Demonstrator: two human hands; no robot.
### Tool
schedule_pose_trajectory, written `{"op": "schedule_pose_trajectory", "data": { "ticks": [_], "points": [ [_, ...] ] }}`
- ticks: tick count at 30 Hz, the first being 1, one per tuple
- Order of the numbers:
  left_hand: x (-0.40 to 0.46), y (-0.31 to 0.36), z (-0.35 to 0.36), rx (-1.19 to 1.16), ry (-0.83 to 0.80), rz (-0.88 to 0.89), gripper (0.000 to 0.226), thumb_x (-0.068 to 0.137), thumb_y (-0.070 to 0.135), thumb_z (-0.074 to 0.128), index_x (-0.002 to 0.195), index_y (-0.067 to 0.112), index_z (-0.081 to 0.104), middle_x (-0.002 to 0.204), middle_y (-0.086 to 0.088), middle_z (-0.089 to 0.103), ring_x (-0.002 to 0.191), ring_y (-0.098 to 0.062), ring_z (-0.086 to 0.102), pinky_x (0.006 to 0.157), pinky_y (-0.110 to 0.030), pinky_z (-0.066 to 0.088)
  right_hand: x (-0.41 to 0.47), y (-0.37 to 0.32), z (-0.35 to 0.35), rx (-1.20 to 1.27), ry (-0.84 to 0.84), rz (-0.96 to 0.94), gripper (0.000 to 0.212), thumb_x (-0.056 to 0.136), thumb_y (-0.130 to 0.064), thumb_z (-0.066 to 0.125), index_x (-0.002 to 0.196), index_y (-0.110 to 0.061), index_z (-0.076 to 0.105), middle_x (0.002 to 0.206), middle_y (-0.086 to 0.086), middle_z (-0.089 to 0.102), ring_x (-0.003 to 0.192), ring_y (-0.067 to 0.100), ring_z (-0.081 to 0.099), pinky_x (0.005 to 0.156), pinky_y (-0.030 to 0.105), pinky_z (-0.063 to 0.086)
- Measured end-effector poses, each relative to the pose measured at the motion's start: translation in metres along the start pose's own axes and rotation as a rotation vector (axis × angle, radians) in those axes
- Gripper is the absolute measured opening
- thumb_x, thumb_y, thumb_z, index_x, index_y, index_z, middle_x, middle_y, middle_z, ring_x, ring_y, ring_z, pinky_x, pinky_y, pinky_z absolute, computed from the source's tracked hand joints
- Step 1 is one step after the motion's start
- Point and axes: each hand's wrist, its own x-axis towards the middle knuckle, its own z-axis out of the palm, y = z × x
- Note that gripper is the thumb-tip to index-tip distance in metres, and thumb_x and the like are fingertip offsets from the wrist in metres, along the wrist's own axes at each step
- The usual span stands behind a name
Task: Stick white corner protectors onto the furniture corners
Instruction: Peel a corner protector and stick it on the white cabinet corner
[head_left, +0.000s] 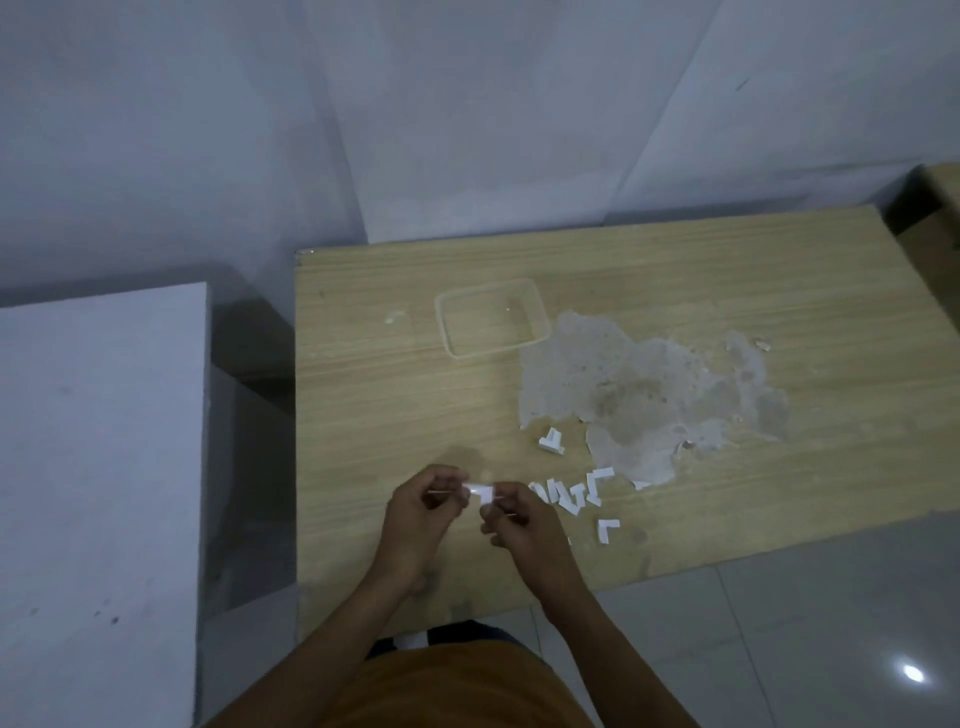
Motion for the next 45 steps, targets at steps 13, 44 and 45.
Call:
{"op": "schedule_pose_trajectory", "data": {
  "ticks": [13, 44, 45],
  "points": [
    [-0.009, 0.060, -0.016, 0.014, 0.178, 0.244, 0.017, 0.082, 0.010, 0.072, 0.084, 0.027, 0.073, 0.078, 0.017, 0.073, 0.073, 0.001, 0.068, 0.064, -0.008, 0.049, -0.012, -0.068, 0.005, 0.189, -0.003, -0.152, 0.011, 0.092, -0.016, 0.061, 0.095, -0.018, 0.072, 0.084, 0.004, 0.074, 0.083, 0.017, 0.072, 0.068, 0.021, 0.055],
    [-0.019, 0.060, 0.000, 0.241, -0.136, 0.373, 0.015, 0.083, 0.004, 0.068, 0.079, 0.017, 0.061, 0.073, 0.006, 0.064, 0.068, -0.002, 0.060, 0.061, -0.010, 0.044, -0.019, -0.048, -0.048, 0.145, 0.194, -0.143, 0.013, 0.091, -0.010, 0.060, 0.094, -0.019, 0.069, 0.076, 0.005, 0.074, 0.068, 0.010, 0.069, 0.061, 0.019, 0.055],
    [-0.017, 0.054, 0.004, 0.255, -0.154, 0.344, 0.015, 0.083, 0.004, 0.068, 0.079, 0.017, 0.060, 0.072, 0.006, 0.063, 0.066, -0.001, 0.058, 0.060, -0.010, 0.043, -0.020, -0.043, -0.053, 0.160, 0.194, -0.117, 0.013, 0.091, -0.009, 0.060, 0.094, -0.018, 0.070, 0.077, 0.006, 0.074, 0.068, 0.011, 0.069, 0.061, 0.018, 0.054]
  ]
}}
